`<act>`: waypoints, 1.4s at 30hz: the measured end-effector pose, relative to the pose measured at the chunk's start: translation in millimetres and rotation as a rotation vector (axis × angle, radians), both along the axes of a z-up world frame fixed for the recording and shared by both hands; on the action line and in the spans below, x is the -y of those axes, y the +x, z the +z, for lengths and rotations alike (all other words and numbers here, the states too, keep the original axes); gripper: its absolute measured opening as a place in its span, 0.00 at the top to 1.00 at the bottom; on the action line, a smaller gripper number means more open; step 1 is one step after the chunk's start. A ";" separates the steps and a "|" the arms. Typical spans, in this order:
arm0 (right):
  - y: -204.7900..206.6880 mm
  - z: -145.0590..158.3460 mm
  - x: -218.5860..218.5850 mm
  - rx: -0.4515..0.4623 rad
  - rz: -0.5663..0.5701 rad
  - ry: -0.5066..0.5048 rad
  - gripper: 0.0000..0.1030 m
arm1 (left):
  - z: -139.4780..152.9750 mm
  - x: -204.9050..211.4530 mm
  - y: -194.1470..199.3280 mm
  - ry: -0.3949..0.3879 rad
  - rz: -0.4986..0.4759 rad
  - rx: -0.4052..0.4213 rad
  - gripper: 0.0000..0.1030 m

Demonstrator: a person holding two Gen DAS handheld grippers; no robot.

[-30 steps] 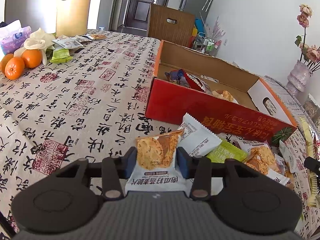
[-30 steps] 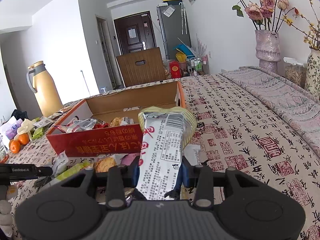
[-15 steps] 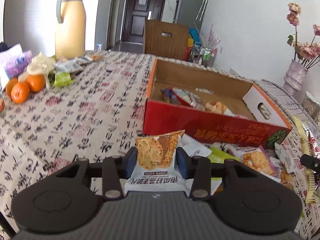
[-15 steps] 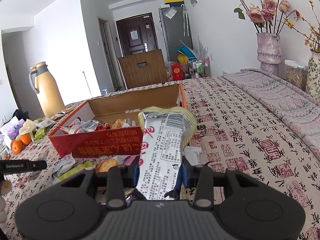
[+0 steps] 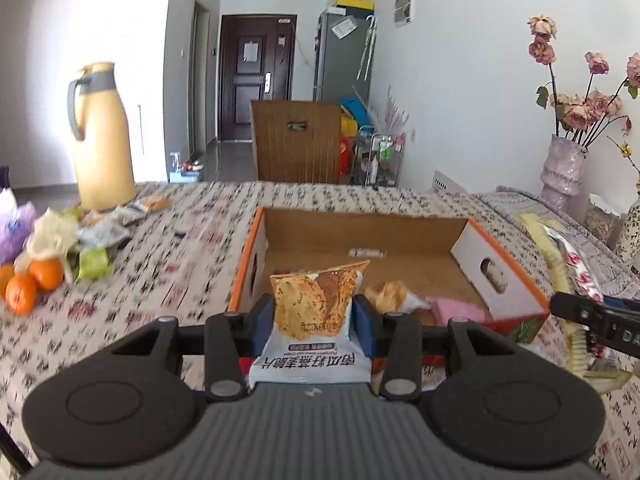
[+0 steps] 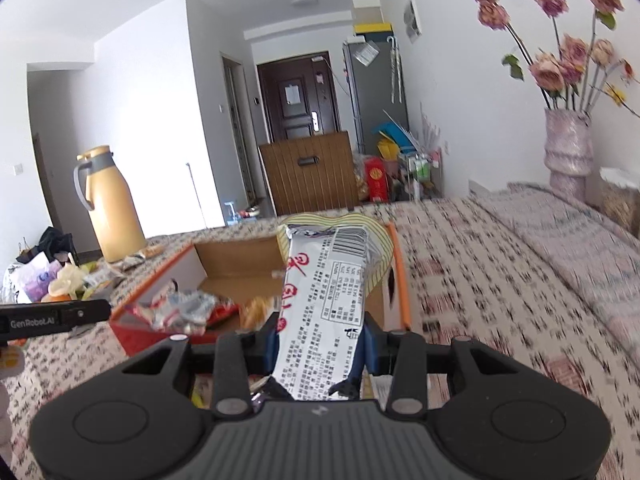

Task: Organize snacks
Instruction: 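Carry both packets into the red box and open both grippers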

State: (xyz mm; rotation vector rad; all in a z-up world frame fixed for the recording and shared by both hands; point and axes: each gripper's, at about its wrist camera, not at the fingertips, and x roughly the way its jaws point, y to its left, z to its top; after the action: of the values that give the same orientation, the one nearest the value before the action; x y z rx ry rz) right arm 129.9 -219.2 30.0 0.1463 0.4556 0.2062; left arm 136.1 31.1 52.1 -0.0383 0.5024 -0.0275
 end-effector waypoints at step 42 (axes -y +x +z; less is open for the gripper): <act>140.4 -28.6 -21.5 -0.142 0.039 -0.040 0.09 | -19.8 28.7 108.7 0.136 0.084 -0.089 0.06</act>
State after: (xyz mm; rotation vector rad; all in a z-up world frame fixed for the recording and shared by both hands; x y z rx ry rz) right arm 270.3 -197.6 1.4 0.1132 0.6038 0.2257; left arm 244.8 2.4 32.3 0.0732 0.5900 0.0907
